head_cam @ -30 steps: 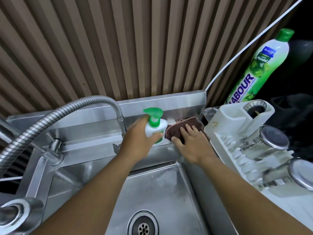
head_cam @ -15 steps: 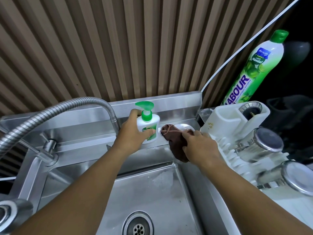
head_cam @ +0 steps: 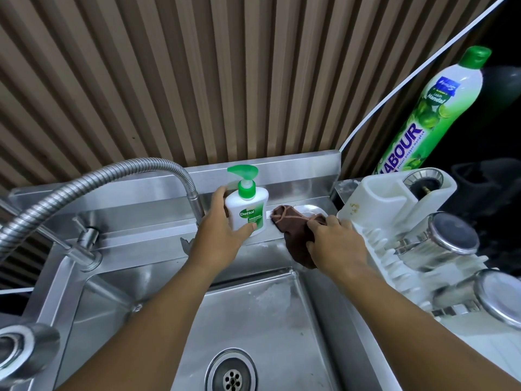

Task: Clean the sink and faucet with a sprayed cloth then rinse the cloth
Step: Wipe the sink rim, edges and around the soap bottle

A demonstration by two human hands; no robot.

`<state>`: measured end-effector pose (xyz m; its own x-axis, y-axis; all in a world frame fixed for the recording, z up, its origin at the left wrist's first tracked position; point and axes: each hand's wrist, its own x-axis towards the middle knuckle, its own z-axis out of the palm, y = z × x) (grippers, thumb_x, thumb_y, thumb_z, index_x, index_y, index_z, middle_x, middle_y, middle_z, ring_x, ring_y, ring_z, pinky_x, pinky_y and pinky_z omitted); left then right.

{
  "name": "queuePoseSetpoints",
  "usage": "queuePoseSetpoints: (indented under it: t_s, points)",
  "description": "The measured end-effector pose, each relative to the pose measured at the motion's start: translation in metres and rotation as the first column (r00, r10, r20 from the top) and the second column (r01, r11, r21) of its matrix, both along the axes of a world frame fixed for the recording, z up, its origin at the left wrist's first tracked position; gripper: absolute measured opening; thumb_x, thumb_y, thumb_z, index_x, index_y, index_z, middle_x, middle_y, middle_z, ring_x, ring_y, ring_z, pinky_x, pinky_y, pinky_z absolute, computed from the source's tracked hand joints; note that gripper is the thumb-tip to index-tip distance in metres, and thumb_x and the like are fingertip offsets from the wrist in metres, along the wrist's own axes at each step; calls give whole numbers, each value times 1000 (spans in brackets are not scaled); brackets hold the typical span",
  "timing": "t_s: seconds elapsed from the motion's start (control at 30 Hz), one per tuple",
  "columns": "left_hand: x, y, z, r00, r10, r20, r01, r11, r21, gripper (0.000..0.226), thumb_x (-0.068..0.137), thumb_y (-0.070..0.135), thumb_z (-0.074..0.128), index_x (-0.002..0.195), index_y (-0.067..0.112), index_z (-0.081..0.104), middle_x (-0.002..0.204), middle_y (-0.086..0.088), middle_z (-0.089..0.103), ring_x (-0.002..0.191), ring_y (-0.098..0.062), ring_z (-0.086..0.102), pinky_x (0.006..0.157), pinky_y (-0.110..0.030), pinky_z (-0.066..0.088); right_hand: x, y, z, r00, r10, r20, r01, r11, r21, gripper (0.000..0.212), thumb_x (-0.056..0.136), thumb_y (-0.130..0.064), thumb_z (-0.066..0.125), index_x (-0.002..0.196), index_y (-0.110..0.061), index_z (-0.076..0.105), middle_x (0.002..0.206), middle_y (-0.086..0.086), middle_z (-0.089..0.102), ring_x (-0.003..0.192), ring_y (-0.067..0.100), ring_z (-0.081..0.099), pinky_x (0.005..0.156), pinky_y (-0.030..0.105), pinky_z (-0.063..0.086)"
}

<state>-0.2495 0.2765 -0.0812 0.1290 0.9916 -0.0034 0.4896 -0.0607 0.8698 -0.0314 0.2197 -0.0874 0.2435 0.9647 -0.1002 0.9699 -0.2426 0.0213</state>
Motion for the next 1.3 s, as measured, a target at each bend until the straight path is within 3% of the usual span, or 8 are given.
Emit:
queuePoseSetpoints:
  t_s: [0.17,0.33,0.5,0.63,0.8,1.1,1.2,1.3]
  points:
    - [-2,-26,-13,997,77,-8,-77,996,-32,101,81,33,84,156,34,16,153,11,48,141,-15,45,112,-44,42,0,1,0,1000,-2,3,2,1000,9,40,98,-37,49,137,-28,51,129,7,54,116,30,49,87,35,46]
    - [5,-71,-18,966,255,44,-259,958,122,70,85,29,80,143,23,41,135,-1,55,119,-17,57,93,-27,45,0,0,2,1000,-4,18,4,1000,12,41,99,-38,48,138,-25,50,130,7,54,118,29,49,86,34,46]
    - [22,-49,-9,981,188,38,-191,974,124,86,83,30,81,152,26,30,147,9,43,121,-4,45,87,-17,44,0,-2,4,999,-32,32,31,999,27,40,99,-34,49,134,-16,53,122,7,59,111,29,58,74,35,45]
    - [24,-17,-10,984,129,120,-142,983,112,80,79,22,84,143,32,37,136,7,55,114,-16,59,93,-42,56,0,-6,3,998,-44,33,43,998,42,31,98,-31,50,121,-14,61,115,6,63,100,29,66,66,31,39]
    - [22,-1,-13,993,67,100,-75,994,80,64,86,17,77,136,33,41,124,4,63,110,-21,61,94,-49,55,1,-12,4,999,-49,13,48,997,55,29,97,-32,52,114,-12,65,112,7,65,99,30,66,68,32,42]
    - [22,-9,-17,990,85,114,-93,994,62,78,84,28,81,147,29,33,136,11,59,122,-11,56,101,-38,49,2,-18,9,999,-45,-23,46,996,74,28,98,-34,54,109,-12,67,110,7,64,98,30,65,69,31,41]
    - [33,-69,-26,953,256,166,-286,938,197,52,92,34,70,137,21,48,130,4,61,121,-12,57,102,-33,46,2,-18,10,998,-47,-43,50,996,67,29,99,-33,51,109,-11,67,111,8,64,97,30,65,72,33,45]
    - [56,-107,-37,977,117,179,-146,977,154,34,98,34,58,129,22,59,124,9,62,116,-7,58,100,-30,48,3,-19,13,995,-56,-87,60,998,37,30,98,-25,44,110,-9,66,113,9,63,98,32,64,75,33,45]
